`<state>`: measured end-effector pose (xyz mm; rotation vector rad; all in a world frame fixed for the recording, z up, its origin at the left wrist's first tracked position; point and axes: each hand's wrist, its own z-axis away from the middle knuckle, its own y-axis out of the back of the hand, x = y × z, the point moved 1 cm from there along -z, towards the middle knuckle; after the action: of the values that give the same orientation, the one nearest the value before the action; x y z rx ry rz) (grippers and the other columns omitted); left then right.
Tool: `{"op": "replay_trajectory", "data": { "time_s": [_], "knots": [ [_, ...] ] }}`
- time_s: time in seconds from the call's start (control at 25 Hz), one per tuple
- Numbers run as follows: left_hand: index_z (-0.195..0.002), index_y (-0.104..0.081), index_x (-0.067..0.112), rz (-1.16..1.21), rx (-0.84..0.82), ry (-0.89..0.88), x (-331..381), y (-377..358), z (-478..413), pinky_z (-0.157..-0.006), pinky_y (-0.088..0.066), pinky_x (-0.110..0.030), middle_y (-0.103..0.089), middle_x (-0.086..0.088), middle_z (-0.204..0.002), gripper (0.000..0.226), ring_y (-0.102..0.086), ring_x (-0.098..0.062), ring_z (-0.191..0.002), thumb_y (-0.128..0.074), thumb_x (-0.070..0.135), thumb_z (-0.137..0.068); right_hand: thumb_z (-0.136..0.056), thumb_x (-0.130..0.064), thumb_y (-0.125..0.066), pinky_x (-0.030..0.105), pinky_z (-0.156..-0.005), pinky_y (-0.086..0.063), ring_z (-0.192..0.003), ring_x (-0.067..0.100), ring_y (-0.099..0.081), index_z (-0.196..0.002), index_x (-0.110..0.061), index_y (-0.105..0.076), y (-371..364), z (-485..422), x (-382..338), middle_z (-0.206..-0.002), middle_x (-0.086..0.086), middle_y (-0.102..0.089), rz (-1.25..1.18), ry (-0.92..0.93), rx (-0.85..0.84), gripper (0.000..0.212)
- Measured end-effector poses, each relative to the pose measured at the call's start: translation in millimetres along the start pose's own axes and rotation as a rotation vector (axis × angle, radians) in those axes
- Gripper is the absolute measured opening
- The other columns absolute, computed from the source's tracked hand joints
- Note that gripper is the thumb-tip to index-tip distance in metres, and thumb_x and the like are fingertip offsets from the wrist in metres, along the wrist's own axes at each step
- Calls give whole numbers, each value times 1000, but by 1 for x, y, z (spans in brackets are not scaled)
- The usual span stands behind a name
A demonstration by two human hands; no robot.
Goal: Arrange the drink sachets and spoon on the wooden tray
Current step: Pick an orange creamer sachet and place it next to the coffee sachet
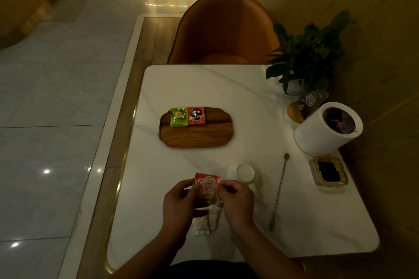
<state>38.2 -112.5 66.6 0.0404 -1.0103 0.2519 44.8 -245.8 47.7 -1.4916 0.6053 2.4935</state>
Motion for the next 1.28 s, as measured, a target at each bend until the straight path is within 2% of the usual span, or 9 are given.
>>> {"op": "replay_trajectory", "data": {
  "time_s": [0.2, 0.32, 0.48, 0.64, 0.84, 0.92, 1.12, 1.28],
  "knots": [
    [-110, -71, 10, -2, -34, -2, 0, 1, 1, -61, -63, -39, -80, -18, -84, 15, -78, -38, -76, -60, 15, -101, -84, -11, -73, 23, -51, -55, -66, 15, -70, -74, -24, -68, 3, 2, -3, -74, -2, -73, -1, 39, -34, 17],
    [-111, -71, 12, 8, -70, 12, 0, 3, 1, -63, -64, -40, -80, -19, -86, 16, -78, -38, -78, -61, 19, -100, -82, -13, -75, 26, -58, -60, -70, 8, -71, -72, -27, -68, 6, 0, -8, -74, -7, -73, 50, 93, -7, 19],
    [-113, -71, 8, 22, -134, 22, -3, 5, 2, -68, -65, -42, -79, -21, -90, 20, -78, -40, -81, -61, 19, -100, -83, -13, -75, 31, -61, -61, -71, 7, -70, -73, -29, -67, 8, -1, -11, -75, -8, -72, 49, 123, 23, 20],
    [-110, -73, 9, 16, -126, 26, -4, 6, 0, -70, -65, -41, -80, -20, -88, 19, -78, -38, -80, -58, 17, -102, -83, -14, -74, 24, -61, -59, -74, 5, -69, -74, -26, -65, 8, -1, -9, -77, -8, -71, 83, 133, -20, 18],
    [-108, -76, 9, 43, -121, 63, -6, 9, -1, -75, -65, -44, -79, -22, -90, 22, -77, -41, -82, -56, 18, -102, -81, -6, -72, 39, -65, -63, -79, 14, -70, -72, -19, -63, 9, -4, -7, -79, -1, -70, 93, 122, -86, 18],
    [-108, -76, 9, 50, -128, 77, -5, 9, -1, -77, -65, -45, -79, -23, -92, 22, -76, -43, -85, -56, 16, -102, -80, -7, -74, 36, -66, -62, -76, 12, -70, -73, -19, -63, 10, -4, -7, -78, -1, -70, 118, 159, -97, 18],
    [-106, -78, 11, 49, -128, 86, -2, 10, -2, -73, -65, -40, -79, -23, -91, 21, -77, -38, -81, -57, 12, -100, -80, -15, -78, 18, -60, -56, -72, 1, -67, -73, -27, -61, 13, -5, -9, -75, -6, -70, 241, 263, -107, 21],
    [-108, -79, 13, -23, -156, 2, 0, 8, 1, -71, -63, -33, -81, -16, -91, 19, -78, -33, -84, -64, 18, -98, -81, -16, -77, 23, -62, -59, -75, 0, -68, -76, -26, -64, 13, -3, -8, -76, -7, -70, 230, 272, -75, 17]
  ]
}}
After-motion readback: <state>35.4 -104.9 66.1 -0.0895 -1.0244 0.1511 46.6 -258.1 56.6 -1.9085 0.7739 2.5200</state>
